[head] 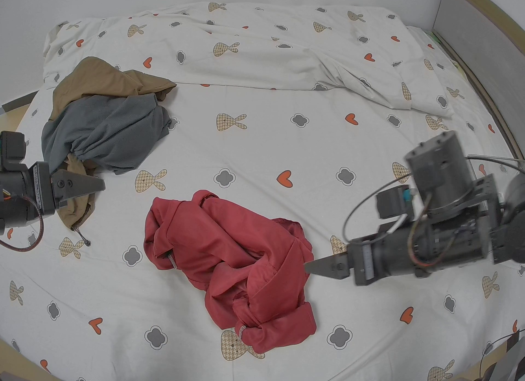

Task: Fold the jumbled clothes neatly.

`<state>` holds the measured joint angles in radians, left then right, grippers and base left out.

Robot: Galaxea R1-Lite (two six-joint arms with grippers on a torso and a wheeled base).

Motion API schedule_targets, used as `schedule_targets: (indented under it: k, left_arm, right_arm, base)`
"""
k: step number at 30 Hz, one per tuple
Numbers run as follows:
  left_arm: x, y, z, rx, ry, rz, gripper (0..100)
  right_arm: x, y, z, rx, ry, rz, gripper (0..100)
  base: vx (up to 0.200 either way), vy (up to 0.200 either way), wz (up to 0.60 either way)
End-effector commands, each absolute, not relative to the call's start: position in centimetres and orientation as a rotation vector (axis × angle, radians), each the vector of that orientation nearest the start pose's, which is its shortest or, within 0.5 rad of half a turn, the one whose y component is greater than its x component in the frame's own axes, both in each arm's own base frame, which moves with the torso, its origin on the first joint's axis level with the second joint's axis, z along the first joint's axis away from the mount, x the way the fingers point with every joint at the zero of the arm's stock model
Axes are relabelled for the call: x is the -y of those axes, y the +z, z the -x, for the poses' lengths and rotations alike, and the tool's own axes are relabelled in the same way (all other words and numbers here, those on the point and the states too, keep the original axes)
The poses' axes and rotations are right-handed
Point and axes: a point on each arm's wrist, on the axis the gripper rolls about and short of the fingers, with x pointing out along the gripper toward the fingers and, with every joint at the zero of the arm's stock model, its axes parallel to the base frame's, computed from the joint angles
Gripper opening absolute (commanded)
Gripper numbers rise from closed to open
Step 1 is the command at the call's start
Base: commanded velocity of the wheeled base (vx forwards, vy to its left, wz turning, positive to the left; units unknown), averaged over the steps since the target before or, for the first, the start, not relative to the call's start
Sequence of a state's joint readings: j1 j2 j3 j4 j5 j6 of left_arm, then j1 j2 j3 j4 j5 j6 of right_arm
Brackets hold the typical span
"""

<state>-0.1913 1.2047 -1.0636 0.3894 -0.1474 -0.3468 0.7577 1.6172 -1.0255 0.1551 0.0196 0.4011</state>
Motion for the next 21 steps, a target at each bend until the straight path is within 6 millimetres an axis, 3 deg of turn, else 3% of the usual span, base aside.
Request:
schedule_targets:
  k: [1, 9, 14, 21]
  left_arm:
    - [2.5, 26.4, -16.2, -0.612, -0.172, 0.338, 100]
    - [2.4, 25.6, -15.3, -0.618, -0.202, 0.245, 100]
    - [2.6, 25.6, -15.2, -0.603, -0.217, 0.233, 100]
    - [2.6, 25.0, -15.1, -0.551, -0.227, 0.23, 100]
  right_arm:
    - [-26.2, 14.6, -22.2, -0.923, 0.558, 0.054, 100]
    - [-27.3, 15.1, -22.3, -0.891, 0.563, 0.055, 100]
    - [-27.3, 15.3, -22.3, -0.884, 0.563, 0.047, 100]
    - [-27.2, 15.3, -22.2, -0.887, 0.562, 0.047, 100]
  base:
    - [0.0, 0.0, 0.0]
    - [0.0, 0.0, 0.0]
    - [-0.12, 0.12, 0.0]
    - [0.0, 0.0, 0.0]
